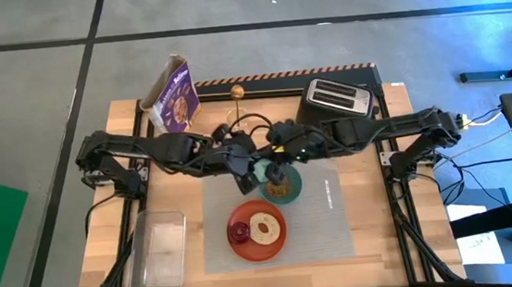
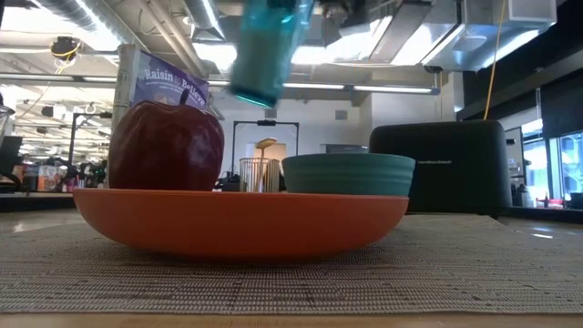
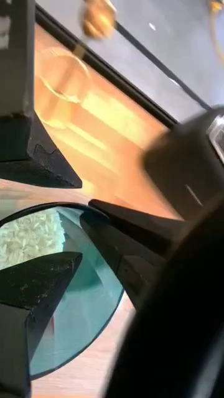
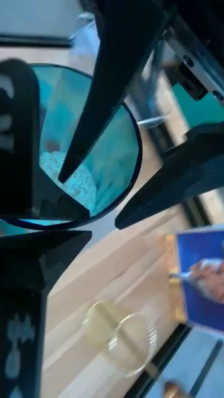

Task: Arrange a breakfast setting
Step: Put the cup of grain rice on the table mat

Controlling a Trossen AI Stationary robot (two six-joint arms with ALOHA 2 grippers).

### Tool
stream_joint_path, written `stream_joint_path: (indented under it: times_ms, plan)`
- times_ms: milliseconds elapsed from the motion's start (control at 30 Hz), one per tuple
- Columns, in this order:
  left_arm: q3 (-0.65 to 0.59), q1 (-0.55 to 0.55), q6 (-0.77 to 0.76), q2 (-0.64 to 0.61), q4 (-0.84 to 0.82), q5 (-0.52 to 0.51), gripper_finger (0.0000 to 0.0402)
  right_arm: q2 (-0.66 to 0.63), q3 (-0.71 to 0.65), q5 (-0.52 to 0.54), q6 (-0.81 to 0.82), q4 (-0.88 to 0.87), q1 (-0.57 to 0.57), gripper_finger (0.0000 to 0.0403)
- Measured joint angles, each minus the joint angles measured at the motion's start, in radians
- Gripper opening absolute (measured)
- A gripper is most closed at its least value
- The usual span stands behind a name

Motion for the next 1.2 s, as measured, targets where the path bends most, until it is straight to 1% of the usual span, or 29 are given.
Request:
stream_joint_path:
  times_ms: [67, 133, 200, 267, 333, 400, 533, 633, 733, 1067, 1200]
  plan:
    - [0.055, -0.007, -0.031, 0.0, -0.098, -0.001, 0.0171, 0.01, 0.0, -0.044, -0.017, 0.061, -0.022, 0.0001]
    - [0.113, -0.016, -0.065, 0.001, -0.195, -0.008, 0.0171, 0.026, 0.002, -0.065, -0.025, 0.107, -0.042, 0.0001]
    - [0.169, -0.027, -0.079, -0.001, -0.305, -0.006, 0.0171, 0.045, 0.002, -0.077, -0.03, 0.105, -0.066, 0.0001]
    - [0.216, -0.044, -0.088, -0.007, -0.411, 0.002, 0.0171, 0.064, 0.002, -0.113, -0.038, 0.102, -0.084, 0.0001]
    - [0.255, -0.059, -0.131, -0.013, -0.516, 0.007, 0.0171, 0.089, 0.002, -0.127, -0.045, 0.106, -0.098, 0.0]
    - [0.28, -0.071, -0.184, -0.023, -0.582, 0.001, 0.0171, 0.117, 0.002, -0.136, -0.048, 0.104, -0.111, 0.0]
    - [0.281, -0.096, -0.223, -0.059, -0.568, -0.016, 0.0171, 0.181, 0.002, -0.16, -0.05, 0.094, -0.137, 0.0]
    - [0.282, -0.11, -0.262, -0.075, -0.572, -0.063, 0.0171, 0.218, 0.002, -0.144, -0.039, 0.071, -0.142, 0.0]
    - [0.282, -0.117, -0.266, -0.076, -0.569, -0.099, 0.0171, 0.247, 0.002, -0.134, -0.038, 0.061, -0.142, 0.0]
    - [0.282, -0.122, -0.287, -0.072, -0.568, -0.102, 0.0171, 0.305, 0.0, -0.179, -0.035, 0.057, -0.142, 0.0001]
    - [0.282, -0.122, -0.29, -0.072, -0.567, -0.104, 0.0171, 0.305, 0.0, -0.174, -0.034, 0.058, -0.142, 0.0017]
